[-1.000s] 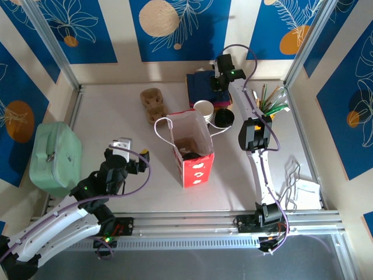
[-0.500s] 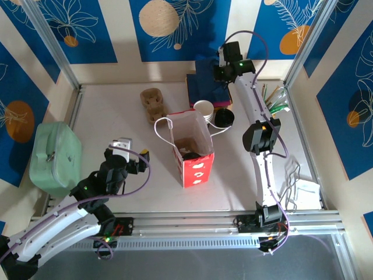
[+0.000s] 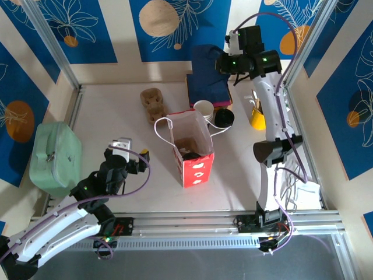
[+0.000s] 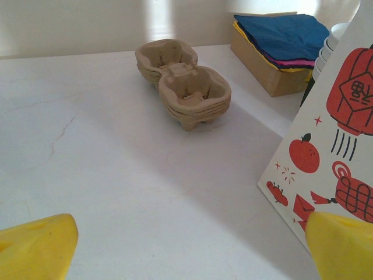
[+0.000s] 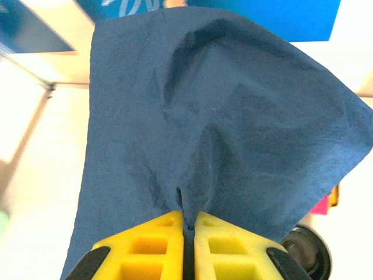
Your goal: Pack the takeout coffee
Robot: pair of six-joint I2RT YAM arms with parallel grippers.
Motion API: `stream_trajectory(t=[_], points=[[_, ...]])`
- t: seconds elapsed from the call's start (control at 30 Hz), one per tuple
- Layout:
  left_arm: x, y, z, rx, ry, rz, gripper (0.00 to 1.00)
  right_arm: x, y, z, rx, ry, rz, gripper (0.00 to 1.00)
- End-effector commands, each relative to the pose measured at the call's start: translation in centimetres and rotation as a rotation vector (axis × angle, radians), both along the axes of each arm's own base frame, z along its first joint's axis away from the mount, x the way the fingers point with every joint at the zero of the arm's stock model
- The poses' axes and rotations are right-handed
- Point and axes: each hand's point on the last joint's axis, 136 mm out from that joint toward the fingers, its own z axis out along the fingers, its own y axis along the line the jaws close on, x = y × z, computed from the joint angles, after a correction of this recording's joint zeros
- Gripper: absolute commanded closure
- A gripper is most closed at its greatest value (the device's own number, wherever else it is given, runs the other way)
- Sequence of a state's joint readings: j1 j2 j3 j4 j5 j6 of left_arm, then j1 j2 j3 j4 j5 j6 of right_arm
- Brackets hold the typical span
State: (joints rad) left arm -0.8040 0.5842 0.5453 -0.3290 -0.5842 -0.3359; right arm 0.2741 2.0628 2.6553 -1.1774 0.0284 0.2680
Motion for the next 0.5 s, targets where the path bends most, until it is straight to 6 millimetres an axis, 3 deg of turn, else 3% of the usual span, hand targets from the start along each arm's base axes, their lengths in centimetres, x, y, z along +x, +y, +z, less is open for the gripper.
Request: stream_trajectory(t=[0.0,0.23,0.37,0.47], points=[[0.1,-0.7,1.2,-0.048,-0.03,-0.015,0.0,-5.1,1.9,2.0,0.095,0.063,0.083,0.9],[0.4,-1.0,1.1,-0.05,-0.04,-0.022,0.0,-13.2,5.6,4.7,0.23,0.113,0.256,0.89],[0.5,-1.2,1.3,-0.046,-0.045,-0.029,0.0,-17.3,7.9,4.7,0.276,0.161,0.343,0.89],[0.5,-1.2,1.3,-0.042,-0.047,-0.031,0.01,-19.0,8.9,4.0,0.279,0.167,0.356,0.89]])
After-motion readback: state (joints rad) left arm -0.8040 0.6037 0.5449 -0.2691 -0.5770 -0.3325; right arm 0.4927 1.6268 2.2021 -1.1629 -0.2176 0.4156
